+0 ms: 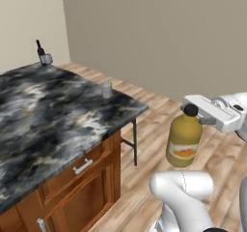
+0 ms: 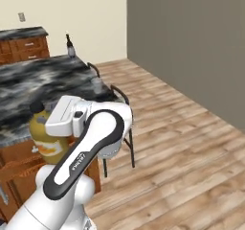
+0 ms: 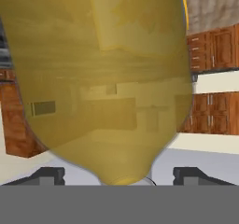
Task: There is a wine glass and glass cup on the dining counter. Place the wine bottle next to the wine glass and the juice bottle next to the glass cup.
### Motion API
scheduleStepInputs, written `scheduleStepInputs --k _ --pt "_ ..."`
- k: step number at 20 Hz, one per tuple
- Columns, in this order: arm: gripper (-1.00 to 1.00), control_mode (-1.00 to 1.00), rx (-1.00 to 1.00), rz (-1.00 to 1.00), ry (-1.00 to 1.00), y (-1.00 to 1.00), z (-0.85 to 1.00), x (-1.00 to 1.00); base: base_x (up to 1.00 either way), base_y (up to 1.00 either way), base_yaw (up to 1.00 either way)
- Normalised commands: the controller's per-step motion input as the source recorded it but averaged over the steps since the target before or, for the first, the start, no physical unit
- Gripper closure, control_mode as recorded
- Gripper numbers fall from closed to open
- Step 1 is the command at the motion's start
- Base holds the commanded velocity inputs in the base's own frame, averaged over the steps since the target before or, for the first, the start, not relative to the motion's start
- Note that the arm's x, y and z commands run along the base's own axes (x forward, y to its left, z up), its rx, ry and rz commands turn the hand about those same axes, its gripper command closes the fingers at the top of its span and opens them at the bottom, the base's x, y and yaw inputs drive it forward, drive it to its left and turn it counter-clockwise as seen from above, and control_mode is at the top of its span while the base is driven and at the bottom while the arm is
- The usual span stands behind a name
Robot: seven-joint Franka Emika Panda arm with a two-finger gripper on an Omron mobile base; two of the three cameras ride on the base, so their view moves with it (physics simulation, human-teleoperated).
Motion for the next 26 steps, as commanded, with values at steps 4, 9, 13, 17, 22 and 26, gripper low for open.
scheduleStepInputs --k 4,9,13,17,22,26 --pt "1.00 1.00 0.00 0.00 0.00 0.00 0.00 0.00 0.56 -0.30 0.40" --pt "1.00 1.00 0.00 0.00 0.00 0.00 0.00 0.00 0.56 -0.32 0.40" --pt "1.00 1.00 0.00 0.00 0.00 0.00 0.00 0.00 0.63 -0.31 0.39" --pt "1.00 1.00 0.00 0.00 0.00 0.00 0.00 0.00 0.64 -0.32 0.38" --pt "1.00 1.00 0.00 0.00 0.00 0.00 0.00 0.00 0.60 -0.35 0.37" --pt "1.00 1.00 0.00 0.00 0.00 0.00 0.00 0.00 0.40 -0.31 0.38"
